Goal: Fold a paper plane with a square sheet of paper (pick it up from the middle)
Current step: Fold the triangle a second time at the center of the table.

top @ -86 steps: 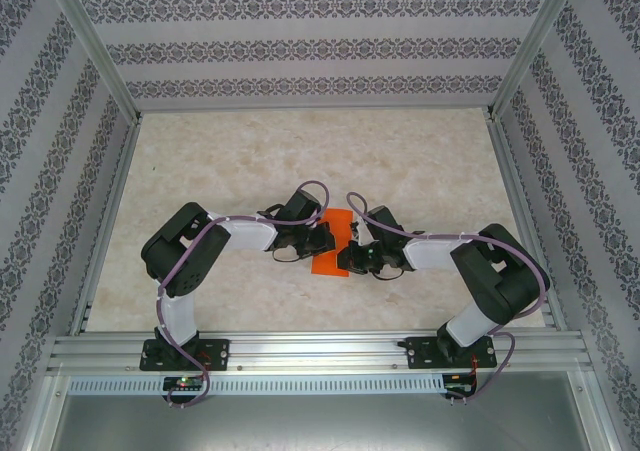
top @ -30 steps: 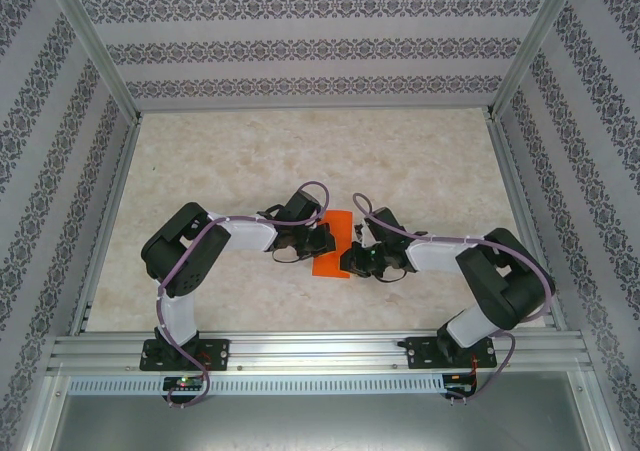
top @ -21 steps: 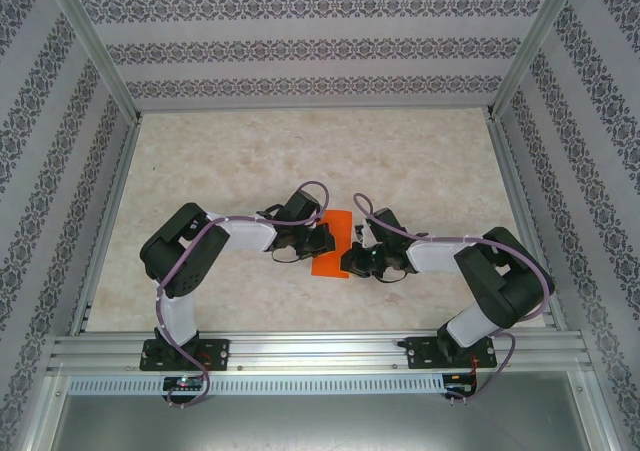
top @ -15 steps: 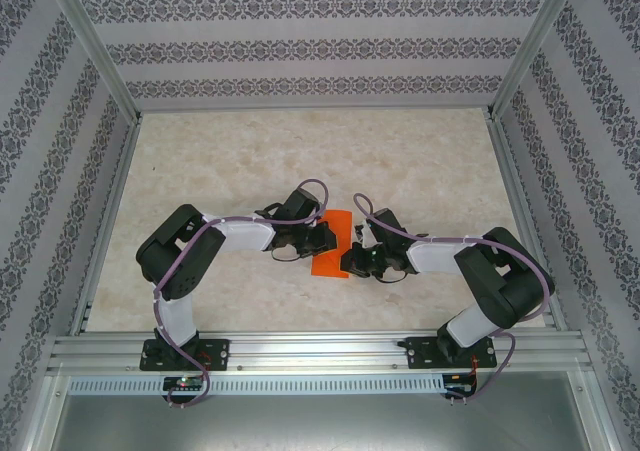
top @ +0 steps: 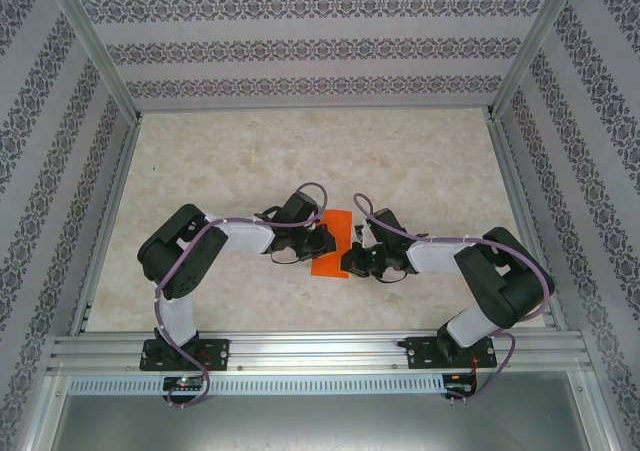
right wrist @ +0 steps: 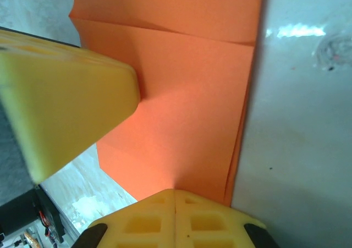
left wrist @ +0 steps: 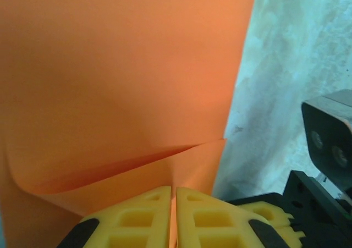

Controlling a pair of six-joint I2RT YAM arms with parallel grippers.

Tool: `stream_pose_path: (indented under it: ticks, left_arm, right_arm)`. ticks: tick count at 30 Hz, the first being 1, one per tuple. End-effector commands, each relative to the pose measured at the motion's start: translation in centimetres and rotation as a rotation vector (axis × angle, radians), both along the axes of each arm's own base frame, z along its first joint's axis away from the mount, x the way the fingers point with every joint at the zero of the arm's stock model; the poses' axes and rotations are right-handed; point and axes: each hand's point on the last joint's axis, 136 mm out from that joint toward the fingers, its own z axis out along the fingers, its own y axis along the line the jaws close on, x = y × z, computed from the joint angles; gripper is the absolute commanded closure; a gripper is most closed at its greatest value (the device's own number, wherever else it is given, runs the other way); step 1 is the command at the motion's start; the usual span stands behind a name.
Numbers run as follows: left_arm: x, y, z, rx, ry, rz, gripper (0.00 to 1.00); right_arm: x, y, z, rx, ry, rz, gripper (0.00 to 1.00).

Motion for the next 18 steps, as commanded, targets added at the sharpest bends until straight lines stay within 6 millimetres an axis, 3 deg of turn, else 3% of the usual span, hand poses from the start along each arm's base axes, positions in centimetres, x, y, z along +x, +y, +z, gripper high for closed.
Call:
stream_pose_path:
  ticks: [1,18]
  left_arm:
    - [1.0,1.9,-1.8,0.064,-0.028,0.038,0.88]
    - [4.2,5.0,-1.9,0.038,-0.062,0.099,0.87]
  right_arm:
    - [-2.2,-2.4,-3.6,-0.15,0.085,-0.022,0.96]
    - [-3.1,-3.1,-4.1,-0.179,0.095,-0.01,1.0]
